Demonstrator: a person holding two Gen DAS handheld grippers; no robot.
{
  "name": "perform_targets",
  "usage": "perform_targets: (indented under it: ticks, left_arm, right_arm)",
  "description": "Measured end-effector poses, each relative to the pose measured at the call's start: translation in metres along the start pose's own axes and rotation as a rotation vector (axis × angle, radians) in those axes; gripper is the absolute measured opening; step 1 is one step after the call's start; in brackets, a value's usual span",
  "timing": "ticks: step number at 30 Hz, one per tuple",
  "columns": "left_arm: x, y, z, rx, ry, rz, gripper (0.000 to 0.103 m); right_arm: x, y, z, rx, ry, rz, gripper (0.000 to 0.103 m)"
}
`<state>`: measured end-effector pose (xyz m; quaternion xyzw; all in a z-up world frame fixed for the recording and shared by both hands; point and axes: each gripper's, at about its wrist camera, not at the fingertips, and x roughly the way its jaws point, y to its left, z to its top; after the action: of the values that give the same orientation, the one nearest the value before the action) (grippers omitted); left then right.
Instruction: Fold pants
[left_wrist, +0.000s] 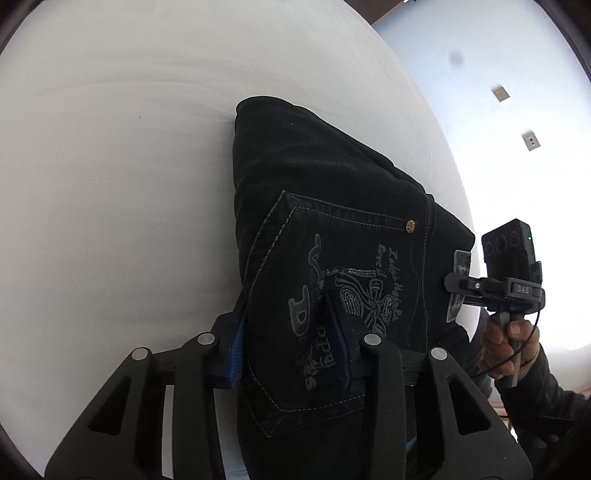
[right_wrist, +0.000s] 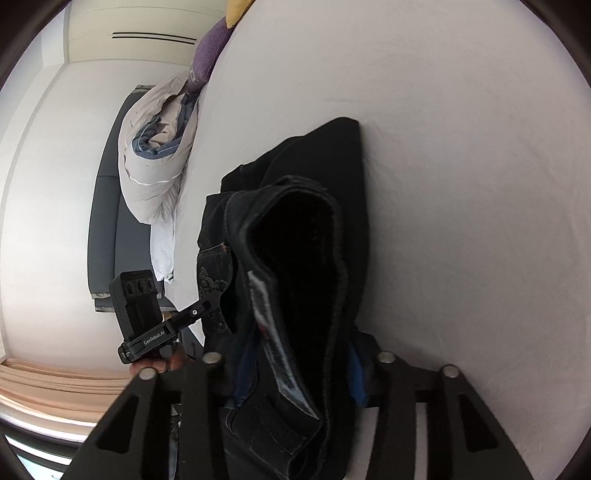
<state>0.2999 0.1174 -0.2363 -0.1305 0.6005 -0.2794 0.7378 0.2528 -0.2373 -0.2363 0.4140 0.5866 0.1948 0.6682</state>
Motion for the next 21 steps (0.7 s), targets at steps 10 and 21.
perform_targets:
  ticks: [10, 21]
  left_arm:
    - [-0.022, -0.025, -0.005, -0.025, -0.090, 0.025, 0.017]
    - [-0.055, -0.066, 0.029, 0.003, -0.204, -0.012, 0.016]
  right_arm:
    - [-0.016, 0.030, -0.005, -0.150, -0.070, -0.064, 0.021]
    - [-0.062, 0.073, 0.022, -0.267, -0.165, -0.030, 0.019]
